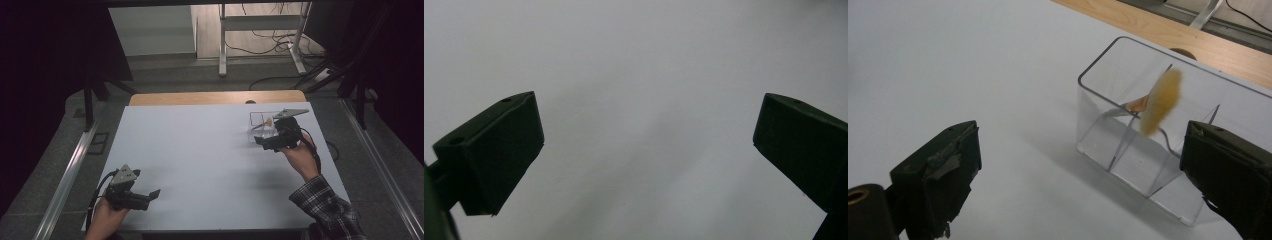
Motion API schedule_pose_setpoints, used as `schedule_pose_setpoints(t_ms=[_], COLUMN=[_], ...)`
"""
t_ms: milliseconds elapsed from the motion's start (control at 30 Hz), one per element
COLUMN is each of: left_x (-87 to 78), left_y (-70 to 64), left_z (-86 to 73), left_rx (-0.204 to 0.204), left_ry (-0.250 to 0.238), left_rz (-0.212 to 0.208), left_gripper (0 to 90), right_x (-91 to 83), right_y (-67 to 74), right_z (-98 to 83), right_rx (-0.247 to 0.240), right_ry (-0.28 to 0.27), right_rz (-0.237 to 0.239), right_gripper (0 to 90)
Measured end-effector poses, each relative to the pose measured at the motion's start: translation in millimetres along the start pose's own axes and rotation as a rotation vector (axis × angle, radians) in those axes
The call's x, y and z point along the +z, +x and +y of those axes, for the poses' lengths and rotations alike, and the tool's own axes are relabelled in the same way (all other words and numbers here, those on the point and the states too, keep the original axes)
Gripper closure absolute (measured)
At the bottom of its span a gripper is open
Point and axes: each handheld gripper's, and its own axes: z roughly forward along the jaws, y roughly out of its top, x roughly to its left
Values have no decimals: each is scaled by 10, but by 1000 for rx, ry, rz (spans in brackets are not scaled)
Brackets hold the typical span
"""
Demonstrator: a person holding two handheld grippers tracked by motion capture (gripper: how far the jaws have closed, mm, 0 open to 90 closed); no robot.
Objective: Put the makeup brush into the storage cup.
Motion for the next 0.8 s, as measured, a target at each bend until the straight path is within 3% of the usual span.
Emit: schedule_pose_setpoints(t_ms=[100,500,800], left_x=[-2,-7,-6], left_y=[13,6,-11], left_z=[-1,7,13], left_rx=[-20,-20,1], left_ry=[-4,4,12], left_rz=[-7,-3,7], left_gripper=[5,3,0], right_x=[-14,-29,-45], right_y=[12,60,129], right_z=[-27,-166,-263], right_rx=[-5,-12,-32], right_ry=[-1,-3,-6], right_rz=[4,16,20], right_gripper=[30,18,15])
